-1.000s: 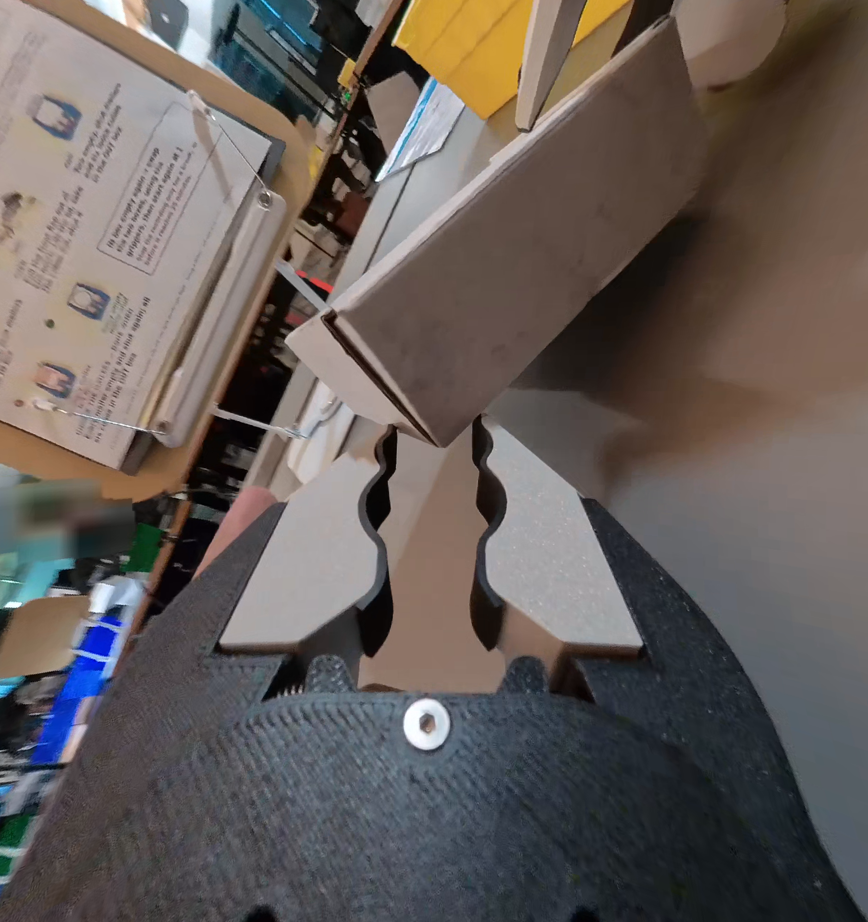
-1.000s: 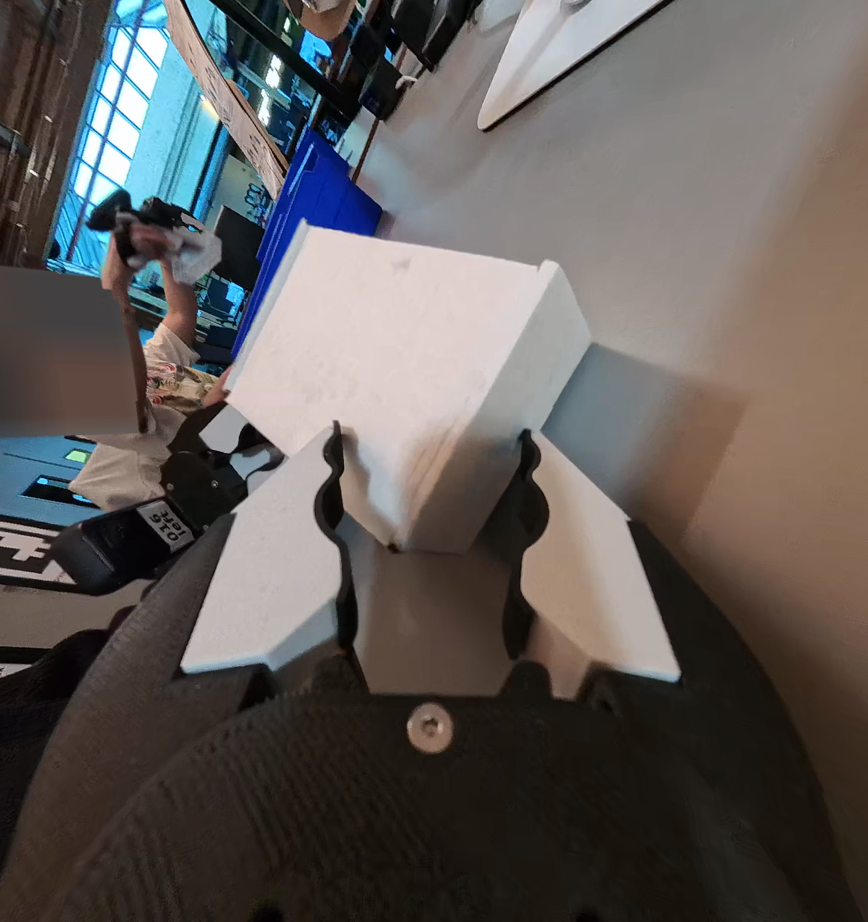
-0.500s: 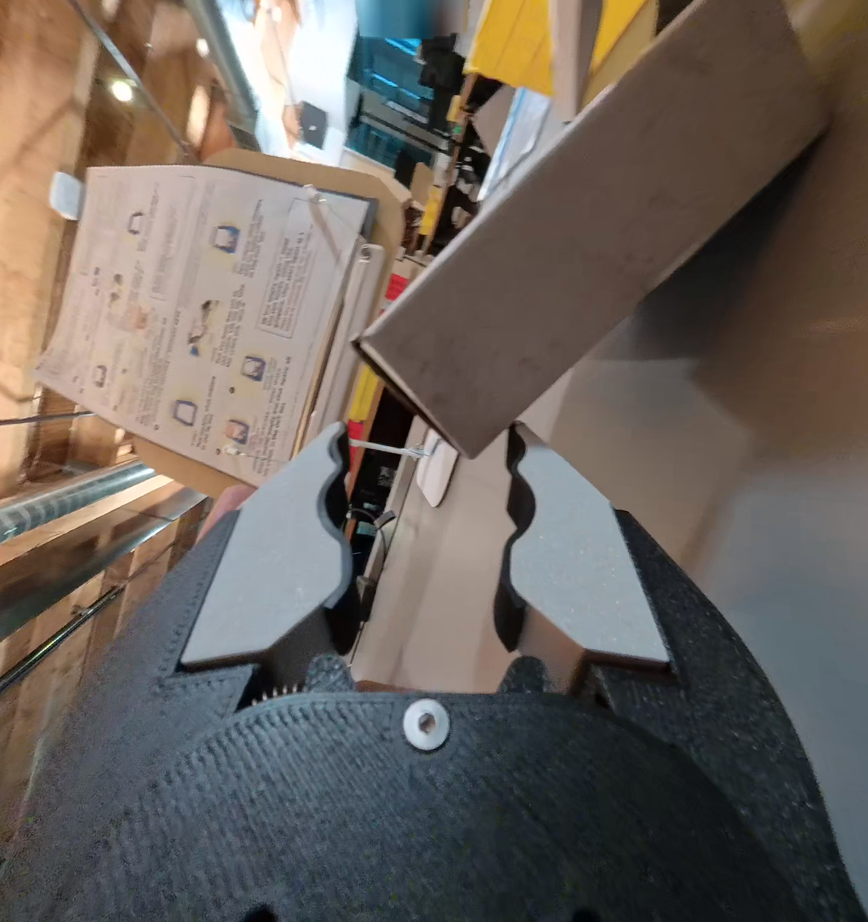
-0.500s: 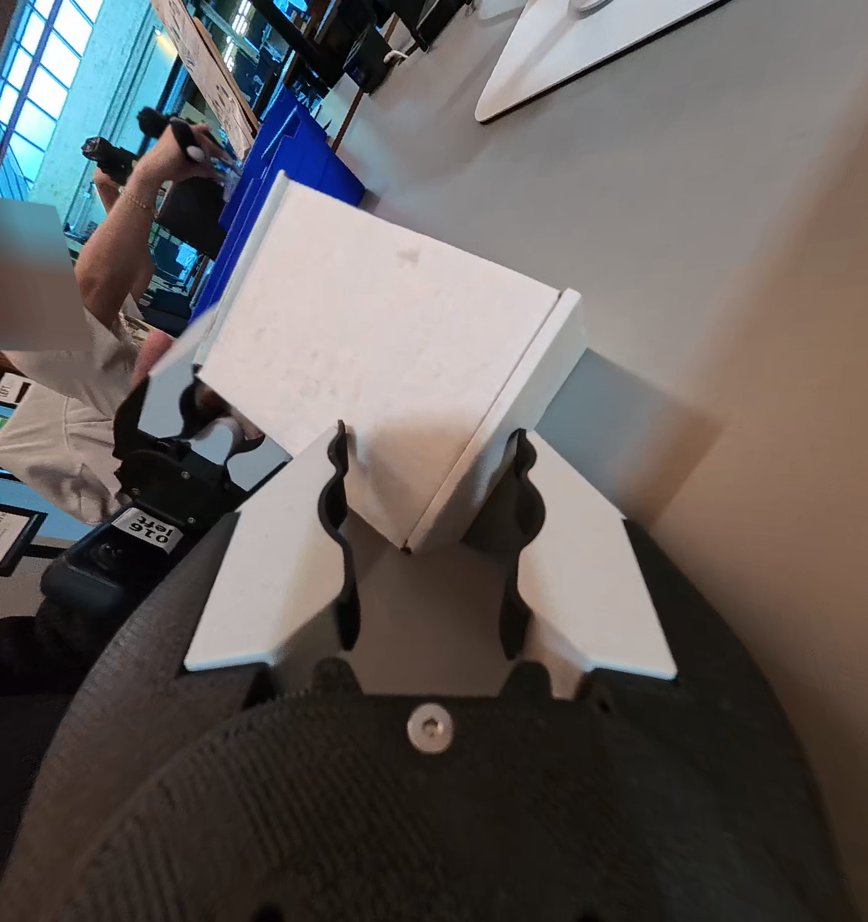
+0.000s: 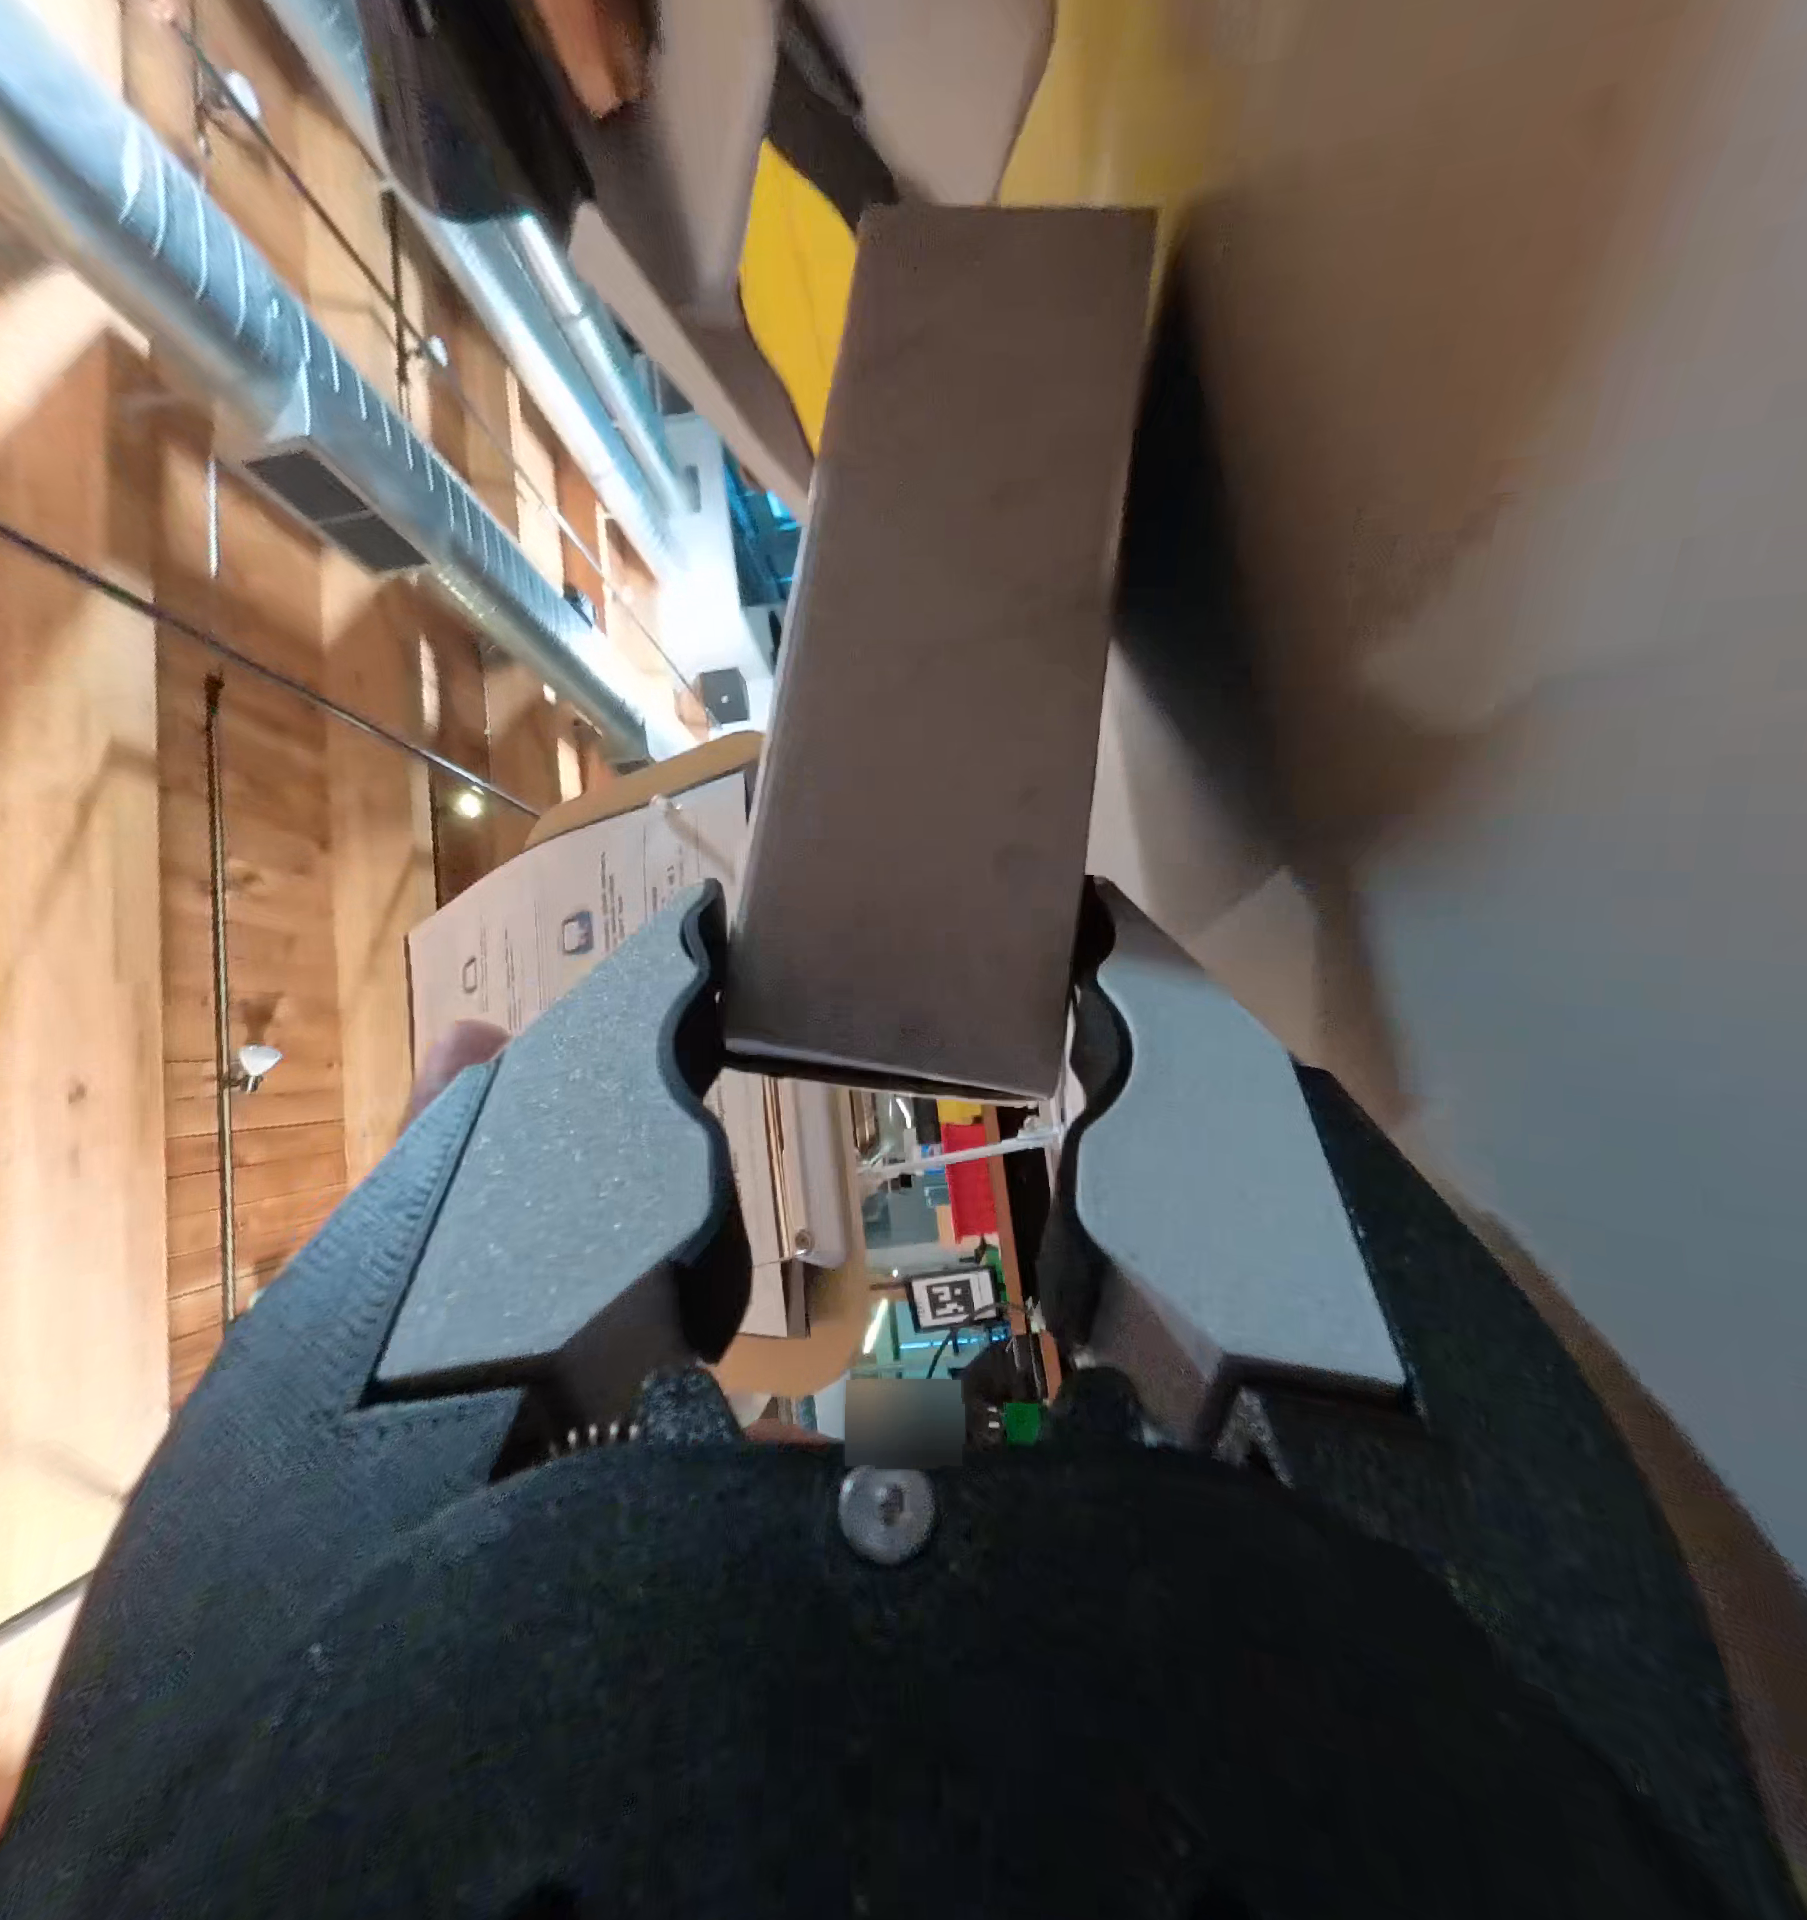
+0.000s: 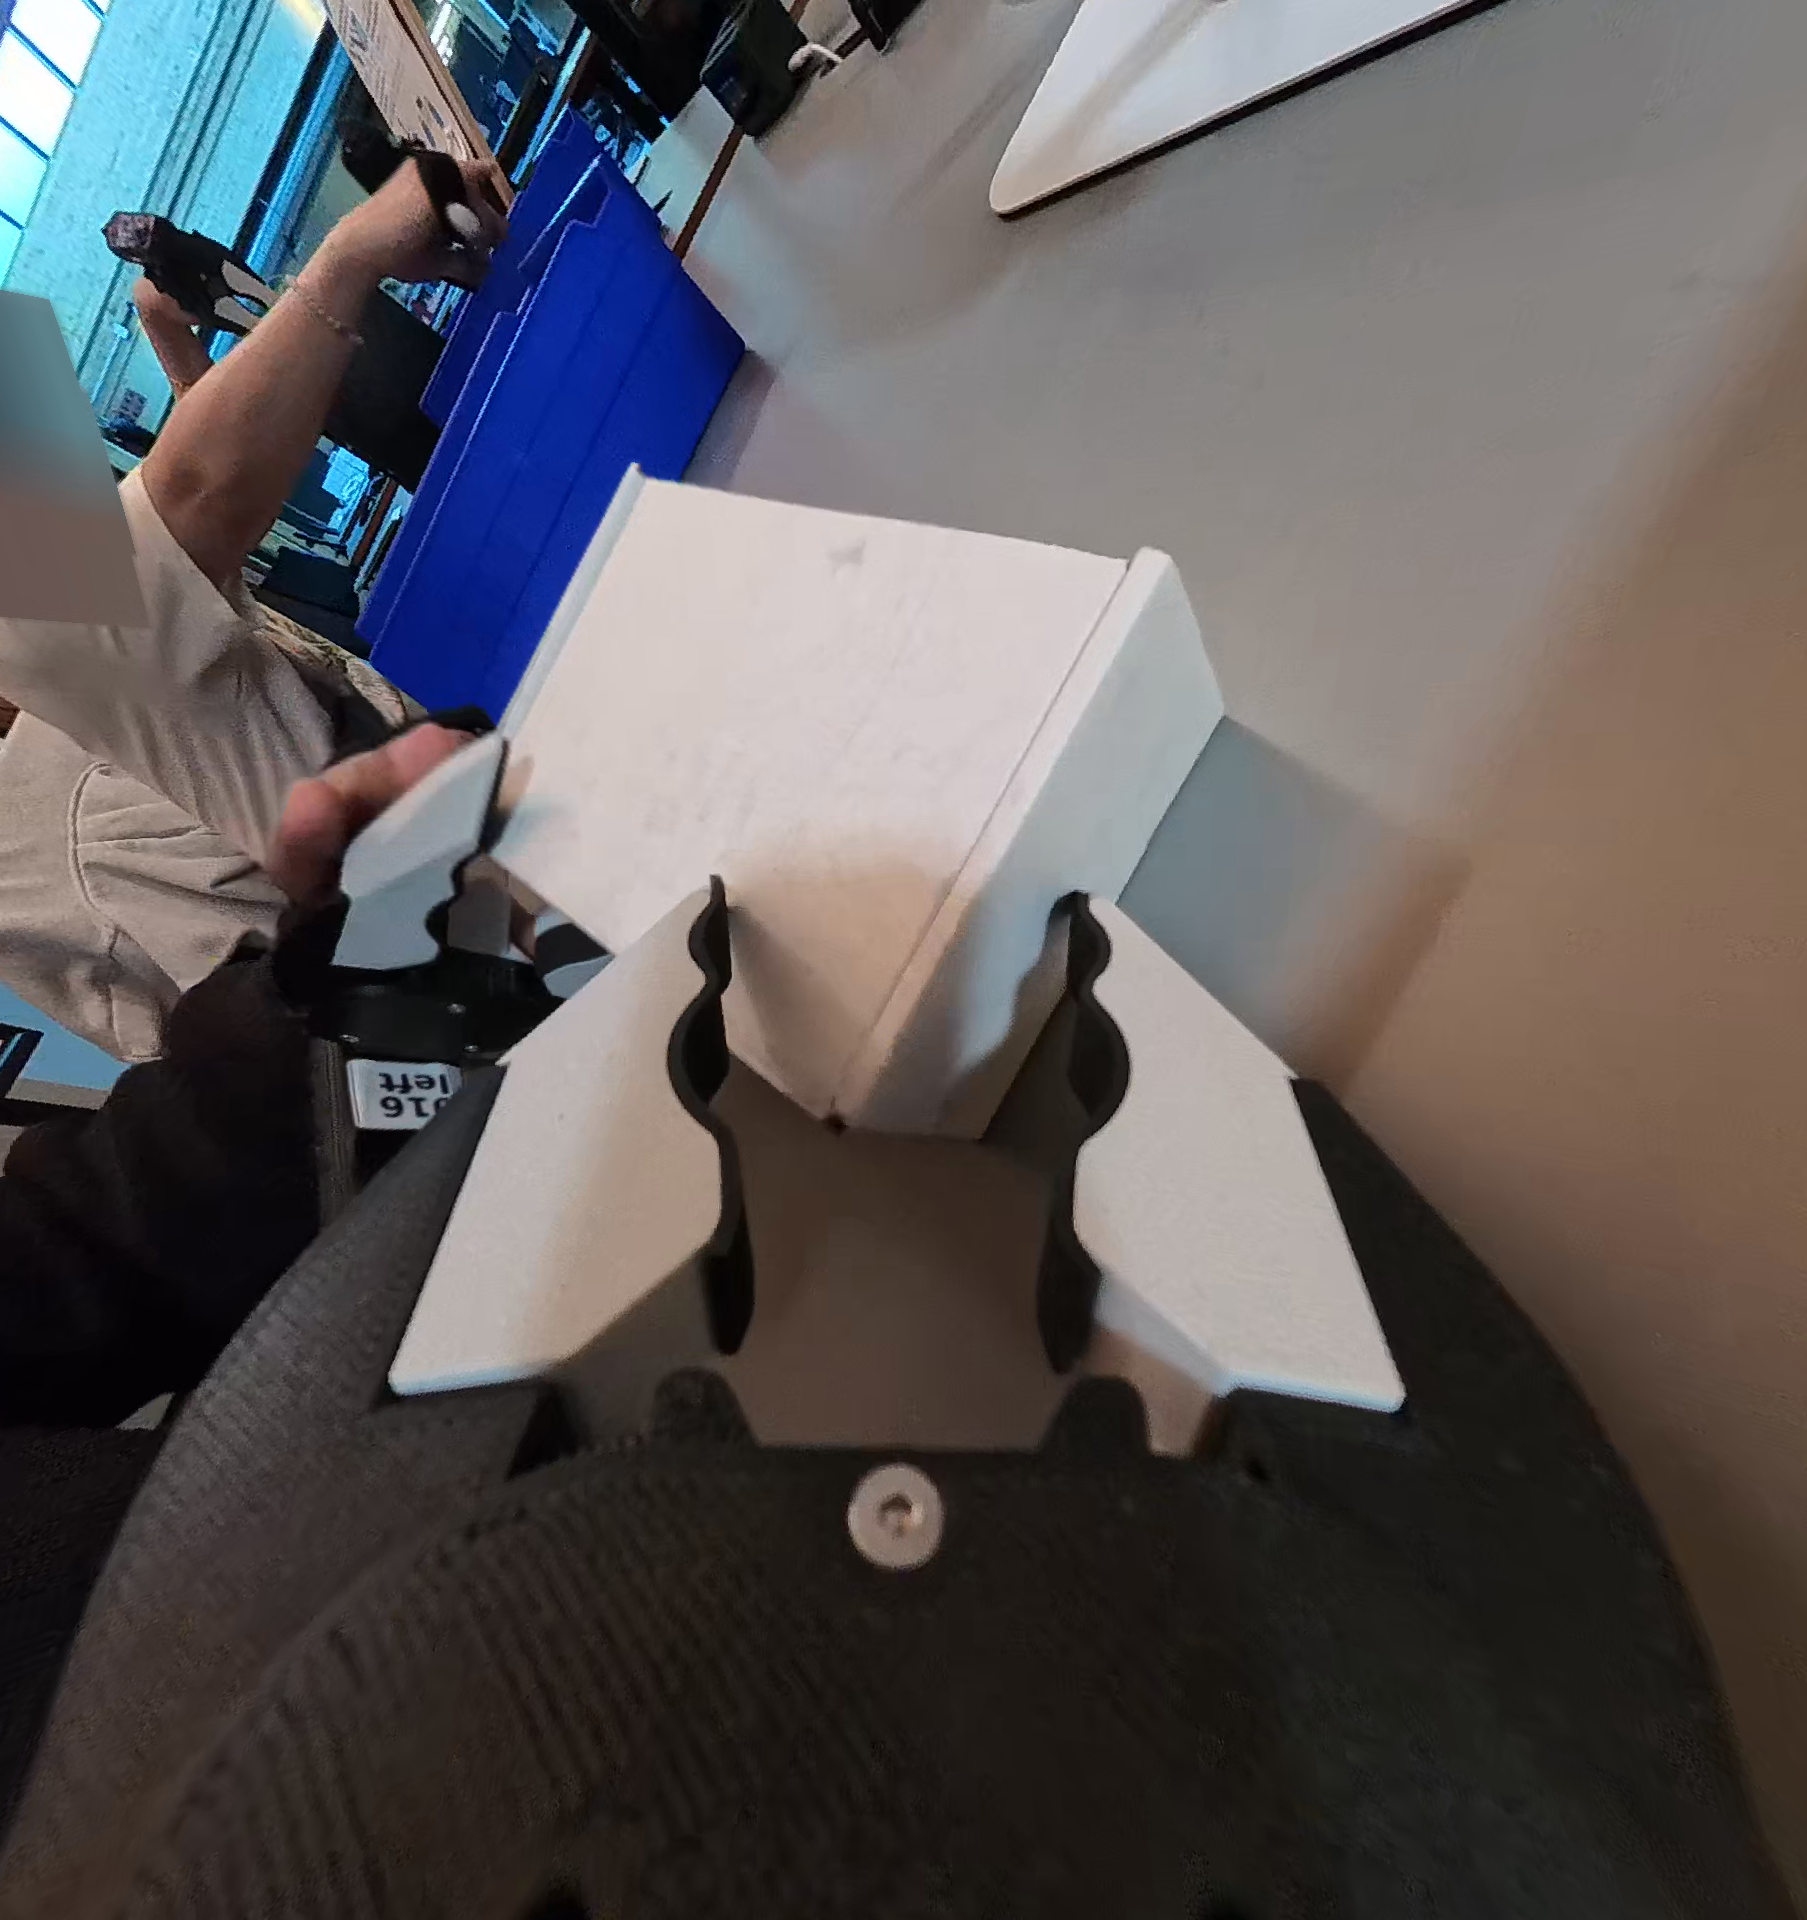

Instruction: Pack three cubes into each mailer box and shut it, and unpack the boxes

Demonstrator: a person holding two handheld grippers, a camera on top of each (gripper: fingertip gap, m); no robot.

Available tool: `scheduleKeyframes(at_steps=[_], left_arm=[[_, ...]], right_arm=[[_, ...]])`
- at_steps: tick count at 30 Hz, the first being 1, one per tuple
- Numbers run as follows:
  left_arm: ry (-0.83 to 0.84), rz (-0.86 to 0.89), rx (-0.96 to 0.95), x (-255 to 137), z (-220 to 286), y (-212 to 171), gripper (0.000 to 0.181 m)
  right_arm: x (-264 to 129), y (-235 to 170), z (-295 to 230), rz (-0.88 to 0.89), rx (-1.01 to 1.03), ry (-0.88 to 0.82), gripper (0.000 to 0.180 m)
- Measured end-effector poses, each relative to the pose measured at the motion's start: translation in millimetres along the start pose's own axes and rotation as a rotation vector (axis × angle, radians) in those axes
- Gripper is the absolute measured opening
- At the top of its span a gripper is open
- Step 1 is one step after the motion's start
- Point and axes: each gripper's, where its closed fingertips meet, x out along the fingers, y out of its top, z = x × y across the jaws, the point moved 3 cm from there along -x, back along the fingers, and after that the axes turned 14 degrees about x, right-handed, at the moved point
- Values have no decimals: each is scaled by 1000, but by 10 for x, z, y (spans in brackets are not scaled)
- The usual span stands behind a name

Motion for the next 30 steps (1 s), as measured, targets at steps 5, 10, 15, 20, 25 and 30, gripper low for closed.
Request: scheduleKeyframes(at_steps=[5,10,15,20,25,30], left_arm=[[-26,-17,-97,-17,-36,18,63],[-48,-33,-331,-52,-238,-84,63],[-190,-9,-523,-66,-317,-38,62],[-318,11,-698,-52,-408,-28,62],[-406,65,-850,-59,-512,15,61],[-443,81,-906,-94,-523,3,61]], right_arm=[[-28,62,-55,36,-22,35,68],[-169,223,-308,151,-88,182,67],[-388,367,-609,360,-455,103,70],[-441,228,-914,477,-1052,-183,70],[-150,-172,-1017,370,-1492,-354,59],[-25,-546,-1088,256,-1642,-217,59]])
